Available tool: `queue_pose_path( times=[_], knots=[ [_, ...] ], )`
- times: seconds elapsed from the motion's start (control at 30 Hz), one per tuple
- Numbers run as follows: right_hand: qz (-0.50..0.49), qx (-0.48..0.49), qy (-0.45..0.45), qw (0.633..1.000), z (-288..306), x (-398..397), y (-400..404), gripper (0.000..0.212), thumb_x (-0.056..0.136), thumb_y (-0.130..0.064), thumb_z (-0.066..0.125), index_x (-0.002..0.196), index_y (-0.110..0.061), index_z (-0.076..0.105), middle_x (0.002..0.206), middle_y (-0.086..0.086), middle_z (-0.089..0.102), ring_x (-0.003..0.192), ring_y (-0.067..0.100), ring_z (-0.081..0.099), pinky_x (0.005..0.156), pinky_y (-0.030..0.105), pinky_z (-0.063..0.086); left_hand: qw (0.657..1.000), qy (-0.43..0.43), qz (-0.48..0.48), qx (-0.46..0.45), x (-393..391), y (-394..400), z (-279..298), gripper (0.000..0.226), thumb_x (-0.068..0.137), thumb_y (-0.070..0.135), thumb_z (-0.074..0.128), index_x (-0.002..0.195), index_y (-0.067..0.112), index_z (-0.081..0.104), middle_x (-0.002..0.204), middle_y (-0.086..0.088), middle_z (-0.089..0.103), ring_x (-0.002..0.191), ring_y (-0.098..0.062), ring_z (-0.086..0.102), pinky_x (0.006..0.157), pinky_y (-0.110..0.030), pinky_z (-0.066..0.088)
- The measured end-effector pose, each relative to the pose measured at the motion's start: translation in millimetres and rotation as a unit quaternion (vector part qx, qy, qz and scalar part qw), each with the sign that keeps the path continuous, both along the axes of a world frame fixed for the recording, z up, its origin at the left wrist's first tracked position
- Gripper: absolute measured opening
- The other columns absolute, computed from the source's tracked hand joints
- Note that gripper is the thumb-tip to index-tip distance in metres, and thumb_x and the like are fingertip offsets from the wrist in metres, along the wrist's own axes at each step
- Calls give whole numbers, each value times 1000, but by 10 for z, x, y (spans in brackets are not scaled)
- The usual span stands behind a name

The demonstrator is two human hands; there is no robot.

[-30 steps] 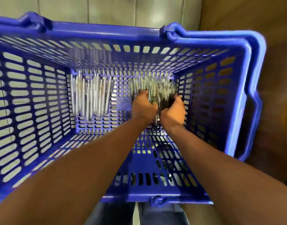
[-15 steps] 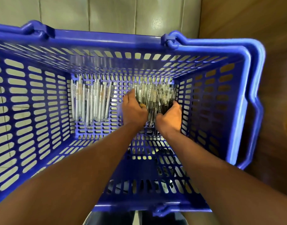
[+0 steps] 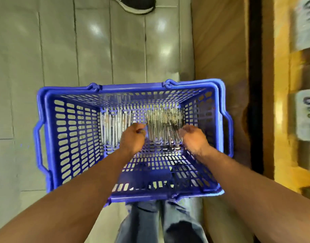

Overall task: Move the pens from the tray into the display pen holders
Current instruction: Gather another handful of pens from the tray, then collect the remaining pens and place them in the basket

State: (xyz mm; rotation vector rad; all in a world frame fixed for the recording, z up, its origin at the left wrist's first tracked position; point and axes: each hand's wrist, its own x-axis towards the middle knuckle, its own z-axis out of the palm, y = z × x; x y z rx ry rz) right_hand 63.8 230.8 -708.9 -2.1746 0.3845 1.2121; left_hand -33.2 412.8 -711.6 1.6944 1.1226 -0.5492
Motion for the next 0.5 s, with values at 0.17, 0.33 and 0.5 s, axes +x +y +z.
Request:
queue_pose_path(
  times=[0.17,0.33,0.5],
  knots=[
    [-131,85,27,987,916,17,-30,15,99,-21,52,87,-19,60,86,6,60,77,22,53,64,32,43,996,-21,73,-55,22,33,983,18,100,6,49,101,15,64,84,-4,64,60,-15,51,45,-19,42],
    [-222,146,29,964,2174,16,-50,22,102,-33,46,99,-15,59,87,5,62,66,16,54,56,26,40,986,-60,112,-112,175,-50,2228,21,104,13,46,92,22,61,95,-4,67,79,-18,60,66,-26,46],
    [-318,227,31,920,3451,64,-173,28,104,-30,38,105,-10,58,81,6,57,61,16,48,55,24,32,975,-105,136,-144,421,-157,3474,17,102,14,47,108,13,62,91,-2,67,77,-16,60,69,-29,43]
  ],
)
